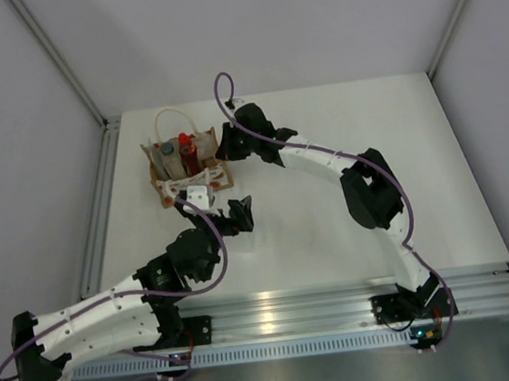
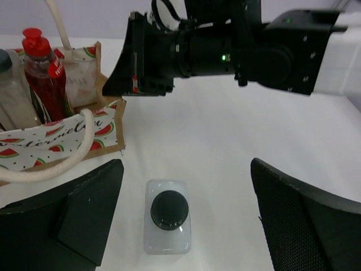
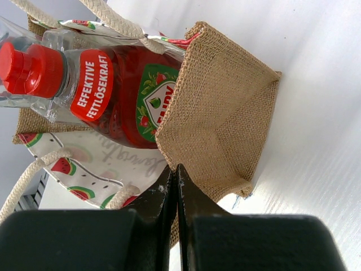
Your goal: Take the personal care products out of the canvas bag
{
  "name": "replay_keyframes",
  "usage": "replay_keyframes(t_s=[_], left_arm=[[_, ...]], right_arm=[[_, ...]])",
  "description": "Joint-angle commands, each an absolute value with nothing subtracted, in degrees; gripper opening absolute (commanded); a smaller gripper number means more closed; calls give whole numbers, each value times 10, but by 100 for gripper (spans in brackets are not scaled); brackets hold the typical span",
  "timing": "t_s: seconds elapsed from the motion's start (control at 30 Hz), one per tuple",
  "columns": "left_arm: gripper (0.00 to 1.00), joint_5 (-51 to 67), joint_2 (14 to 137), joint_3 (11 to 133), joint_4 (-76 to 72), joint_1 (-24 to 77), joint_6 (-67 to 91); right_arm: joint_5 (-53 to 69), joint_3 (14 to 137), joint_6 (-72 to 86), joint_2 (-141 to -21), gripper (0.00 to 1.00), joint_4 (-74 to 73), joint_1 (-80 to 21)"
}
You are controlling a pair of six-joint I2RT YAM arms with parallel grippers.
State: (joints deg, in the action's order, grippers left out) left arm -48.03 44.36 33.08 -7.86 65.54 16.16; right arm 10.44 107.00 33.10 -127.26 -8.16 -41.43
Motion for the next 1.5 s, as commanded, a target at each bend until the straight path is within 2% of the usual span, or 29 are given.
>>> replay_keyframes(t_s=[0.0, 0.07, 0.2, 0.27, 0.4, 0.47, 0.6, 0.73, 0.93, 1.17, 1.47], left_arm=[[99, -529, 444, 408, -6, 658, 180], [98, -568, 472, 471, 42, 657, 180], [98, -608, 518, 540, 46, 645, 146], [98, -589, 540, 574, 53, 584, 155], [98, -372, 613, 648, 154, 402, 250], [95, -324, 648, 678, 181, 326, 272], [92, -270, 749, 777, 231, 270, 268], [89, -201, 830, 818, 236, 213, 262], [84, -199, 911, 888, 283, 191, 253], [81, -212, 956, 909, 308, 187, 243], [80, -245, 963, 911, 315, 188, 241]], right_arm=[[98, 1074, 318, -1298, 0, -110, -408], [97, 1073, 318, -1296, 0, -111, -407], [97, 1071, 318, -1290, 0, -110, -407], [98, 1071, 320, -1287, 0, -109, -407], [104, 1071, 324, -1281, 0, -109, -408], [105, 1070, 323, -1276, 0, -110, -407], [100, 1058, 320, -1267, 0, -109, -407], [103, 1056, 318, -1261, 0, -109, -406], [105, 1057, 314, -1260, 0, -109, -406], [108, 1058, 313, -1266, 0, -109, -405], [108, 1061, 309, -1270, 0, -109, -403]])
